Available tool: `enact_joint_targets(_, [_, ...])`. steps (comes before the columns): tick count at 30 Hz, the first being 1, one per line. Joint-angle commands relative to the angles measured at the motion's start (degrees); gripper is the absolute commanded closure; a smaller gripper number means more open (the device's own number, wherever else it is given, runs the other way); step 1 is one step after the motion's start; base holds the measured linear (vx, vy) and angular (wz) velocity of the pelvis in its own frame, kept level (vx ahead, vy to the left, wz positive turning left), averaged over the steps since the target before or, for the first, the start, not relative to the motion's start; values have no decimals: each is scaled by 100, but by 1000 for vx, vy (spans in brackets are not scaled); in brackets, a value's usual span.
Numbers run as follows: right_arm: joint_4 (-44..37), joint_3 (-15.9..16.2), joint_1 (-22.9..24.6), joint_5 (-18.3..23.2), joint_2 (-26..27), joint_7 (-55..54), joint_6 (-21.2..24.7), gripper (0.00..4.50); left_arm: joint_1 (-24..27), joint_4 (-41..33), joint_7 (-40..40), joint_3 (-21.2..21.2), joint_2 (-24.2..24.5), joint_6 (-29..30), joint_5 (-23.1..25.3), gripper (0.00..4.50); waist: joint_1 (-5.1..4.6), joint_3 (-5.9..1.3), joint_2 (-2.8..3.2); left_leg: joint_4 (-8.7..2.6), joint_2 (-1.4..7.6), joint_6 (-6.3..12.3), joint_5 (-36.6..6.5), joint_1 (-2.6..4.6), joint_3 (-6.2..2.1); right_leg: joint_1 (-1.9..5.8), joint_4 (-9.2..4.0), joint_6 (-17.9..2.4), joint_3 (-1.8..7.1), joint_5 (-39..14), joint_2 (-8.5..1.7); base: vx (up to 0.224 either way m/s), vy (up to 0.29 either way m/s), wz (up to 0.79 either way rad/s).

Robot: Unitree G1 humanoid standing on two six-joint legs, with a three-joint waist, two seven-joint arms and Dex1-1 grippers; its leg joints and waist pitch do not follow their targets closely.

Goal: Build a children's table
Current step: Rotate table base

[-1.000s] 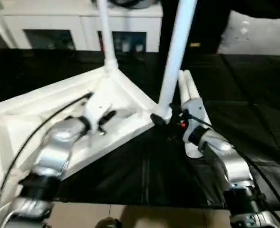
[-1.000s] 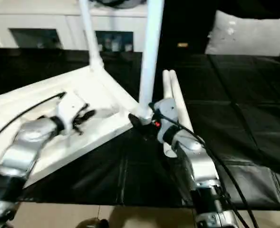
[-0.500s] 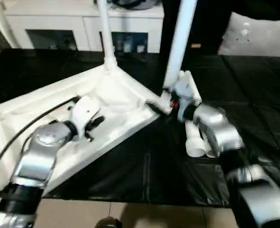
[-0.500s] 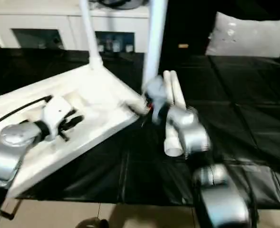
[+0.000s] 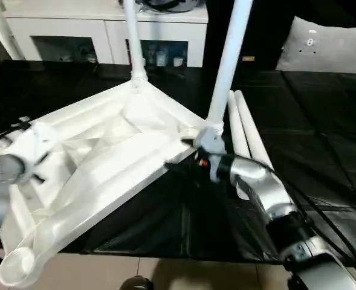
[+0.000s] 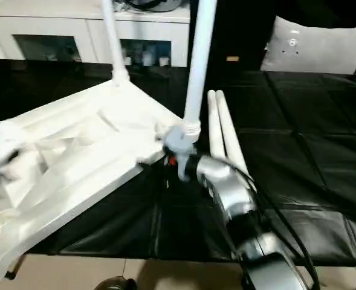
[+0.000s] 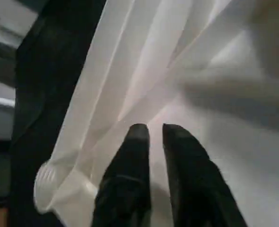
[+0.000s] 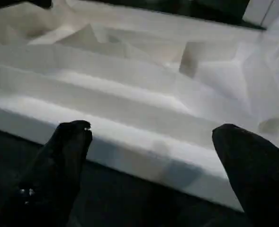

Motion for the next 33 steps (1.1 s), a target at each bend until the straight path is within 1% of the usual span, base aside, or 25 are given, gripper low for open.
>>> enact_joint_targets(1, [-254,20,23,-72,-65,3,263,0,62,81,-139,-128,61,-14,-18,421,-5,-347,136,-433,276,-216,-1887,241,-154,112,-371,-1012,169,-639,-362,0,0,0])
enact_joint_targets(2, [-399,94,76,-214,-141,-60,544,0,111,153,-304,-233,50,-68,-85,421,-2,-350,139,-434,269,-243,-1926,235,-156,111,-364,-1016,168,-645,-371,0,0,0])
enact_joint_targets(3, [-510,193,114,-347,-216,-112,692,0,141,207,-416,-337,52,-204,-106,426,12,-343,136,-442,264,-266,-1918,229,-161,115,-371,-990,166,-684,-366,0,0,0])
enact_joint_targets(4, [-560,248,130,-415,-257,-133,745,0,148,237,-465,-395,56,-293,-105,443,23,-351,134,-436,262,-289,-1954,236,-157,107,-375,-967,176,-714,-381,0,0,0])
enact_joint_targets(5, [-615,255,147,-417,-252,-176,870,0,136,250,-501,-405,17,-317,-154,443,23,-351,134,-436,262,-289,-1954,236,-157,107,-375,-967,176,-714,-381,0,0,0])
enact_joint_targets(6, [-674,281,166,-448,-223,-278,1072,0,134,238,-631,-456,-35,-353,-248,443,27,-349,155,-438,260,-311,-1979,235,-158,100,-381,-955,183,-734,-384,0,0,0])
enact_joint_targets(7, [-707,301,176,-475,-194,-354,1216,0,141,214,-727,-491,-58,-331,-292,443,32,-357,139,-430,261,-322,-1946,238,-158,109,-375,-979,187,-676,-389,0,0,0])
enact_joint_targets(8, [-714,309,176,-488,-185,-383,1270,0,140,206,-766,-510,-67,-321,-305,443,42,-355,174,-432,257,-340,-1948,231,-161,103,-367,-987,185,-658,-384,0,0,0])
enact_joint_targets(9, [-692,350,172,-542,-154,-450,1341,0,151,198,-866,-561,-77,-326,-330,443,44,-359,153,-427,259,-351,-1937,238,-160,102,-364,-987,183,-630,-381,0,0,0])
enact_joint_targets(12, [-421,424,79,-615,124,-659,1420,0,169,227,-1129,-673,-129,-530,-458,443,39,-353,149,-436,260,-366,-1993,230,-161,85,-370,-995,191,-653,-392,0,0,0])
enact_joint_targets(14, [-239,442,2,-634,281,-768,1390,0,166,250,-1233,-706,-139,-623,-517,443,34,-355,157,-440,262,-420,-2079,239,-168,80,-369,-1015,192,-739,-403,0,0,0])
enact_joint_targets(16, [211,328,-208,-521,645,-992,1312,0,238,151,-1566,-777,-61,-754,-711,443,21,-353,144,-445,265,-447,-2091,239,-168,82,-356,-1027,196,-705,-400,0,0,0])
enact_joint_targets(17, [404,287,-305,-523,761,-1120,1252,0,285,84,-1710,-798,-19,-800,-784,443,15,-347,149,-454,264,-479,-2109,236,-172,80,-354,-1026,196,-758,-403,0,0,0])
enact_joint_targets(18, [593,272,-406,-556,851,-1233,1161,0,348,-1,-1866,-812,22,-926,-871,443,1,-341,135,-460,264,-488,-2147,236,-173,76,-354,-1029,197,-807,-404,0,0,0])
enact_joint_targets(19, [702,277,-467,-584,898,-1288,1086,0,392,-66,-1976,-815,44,-1008,-941,443,-27,-336,144,-473,266,-527,-2224,230,-182,69,-352,-1035,198,-934,-423,0,0,0])
enact_joint_targets(20, [753,284,-499,-599,922,-1319,1054,0,418,-105,-2045,-816,57,-1067,-983,443,-48,-331,148,-474,275,-544,-2294,255,-173,50,-361,-1015,201,-960,-407,0,0,0])
enact_joint_targets(21, [808,278,-529,-581,958,-1322,1026,0,452,-184,-2137,-815,71,-1030,-1049,443,-60,-332,133,-475,271,-540,-2273,248,-171,65,-354,-1016,202,-917,-408,0,0,0])
enact_joint_targets(22, [943,219,-591,-520,1055,-1355,997,0,519,-352,-2363,-824,99,-973,-1196,443,-68,-334,144,-476,269,-536,-2237,238,-174,77,-345,-1014,199,-858,-404,0,0,0])
enact_joint_targets(23, [1062,160,-648,-476,1134,-1384,923,0,572,-491,-2565,-836,104,-904,-1348,443,-87,-331,140,-476,268,-508,-2207,237,-164,76,-350,-1015,204,-839,-405,0,0,0])
enact_joint_targets(24, [1097,146,-667,-470,1153,-1393,903,0,578,-512,-2608,-840,100,-888,-1387,443,-93,-337,140,-470,270,-509,-2182,240,-160,77,-341,-1031,205,-807,-409,0,0,0])
enact_joint_targets(25, [1231,102,-742,-461,1212,-1438,813,0,583,-560,-2760,-848,53,-870,-1546,443,-96,-337,150,-465,264,-503,-2161,248,-151,66,-344,-1045,204,-812,-404,0,0,0])
enact_joint_targets(26, [1316,82,-787,-468,1235,-1466,761,0,578,-560,-2813,-848,25,-884,-1609,443,-99,-333,144,-469,261,-510,-2159,245,-150,73,-341,-1058,202,-803,-396,0,0,0])
enact_joint_targets(30, [1621,36,-954,-539,1261,-1640,565,0,478,-597,-2787,-913,-166,-959,-1675,443,-137,-325,136,-464,257,-514,-2159,247,-136,74,-344,-1071,207,-868,-402,0,0,0])
enact_joint_targets(31, [1747,-4,-1021,-581,1248,-1721,460,0,281,-516,-2710,-1020,-437,-1018,-1663,443,-143,-324,156,-460,261,-518,-2167,249,-136,77,-349,-1057,213,-924,-409,0,0,0])
enact_joint_targets(33, [1796,-21,-1041,-634,1225,-1760,386,0,89,-404,-2591,-1094,-675,-1007,-1619,443,-156,-330,149,-455,252,-526,-2132,254,-129,87,-357,-1036,212,-918,-394,0,0,0])
